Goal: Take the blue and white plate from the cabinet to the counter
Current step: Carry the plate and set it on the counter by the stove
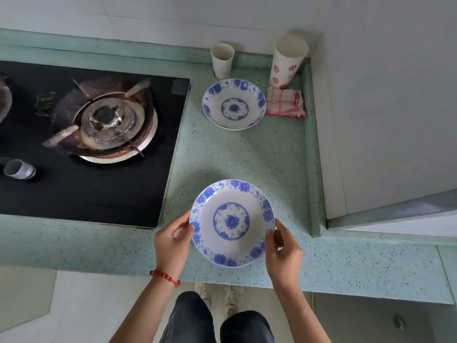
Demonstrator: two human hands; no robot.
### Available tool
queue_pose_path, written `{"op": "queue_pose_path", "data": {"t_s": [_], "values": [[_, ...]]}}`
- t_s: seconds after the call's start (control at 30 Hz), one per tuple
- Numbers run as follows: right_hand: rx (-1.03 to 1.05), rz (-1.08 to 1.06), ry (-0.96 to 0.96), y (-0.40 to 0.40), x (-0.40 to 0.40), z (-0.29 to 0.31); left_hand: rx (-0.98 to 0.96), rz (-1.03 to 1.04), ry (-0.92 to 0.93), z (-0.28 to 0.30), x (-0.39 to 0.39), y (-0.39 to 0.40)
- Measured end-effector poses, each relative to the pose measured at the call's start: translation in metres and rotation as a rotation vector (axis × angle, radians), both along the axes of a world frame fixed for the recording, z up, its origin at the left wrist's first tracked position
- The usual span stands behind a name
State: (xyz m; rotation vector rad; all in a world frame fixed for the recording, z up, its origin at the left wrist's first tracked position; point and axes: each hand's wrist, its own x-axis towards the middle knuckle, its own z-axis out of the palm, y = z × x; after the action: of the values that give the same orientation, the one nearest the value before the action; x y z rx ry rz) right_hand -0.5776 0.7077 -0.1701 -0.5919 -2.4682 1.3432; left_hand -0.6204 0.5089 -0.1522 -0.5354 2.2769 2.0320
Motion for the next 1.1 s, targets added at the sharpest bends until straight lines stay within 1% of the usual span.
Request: {"op": "queue_pose_path", "data": {"t_s": [0.33,0.63,0.8,0.9,1.1], "values": [[0.057,0.004,-0.037,0.004,-0.029,-0.012,0.022,0.002,-0.042,-0.017,-0.028,0.003],[0.111,0.016,-0.021,0.011,-0.074,-0.014,0.026,-0.011,-0.038,-0.018,-0.071,0.011],[0.116,0.013,0.002,0.015,-0.098,-0.012,0.038,0.007,-0.051,-0.014,-0.093,0.017],[0.106,0.013,-0.03,0.016,-0.107,-0.013,0.04,0.005,-0.053,-0.012,-0.103,0.019],[0.097,0.004,-0.032,0.015,-0.11,-0.014,0.04,-0.012,-0.04,-0.012,-0.105,0.019]]}}
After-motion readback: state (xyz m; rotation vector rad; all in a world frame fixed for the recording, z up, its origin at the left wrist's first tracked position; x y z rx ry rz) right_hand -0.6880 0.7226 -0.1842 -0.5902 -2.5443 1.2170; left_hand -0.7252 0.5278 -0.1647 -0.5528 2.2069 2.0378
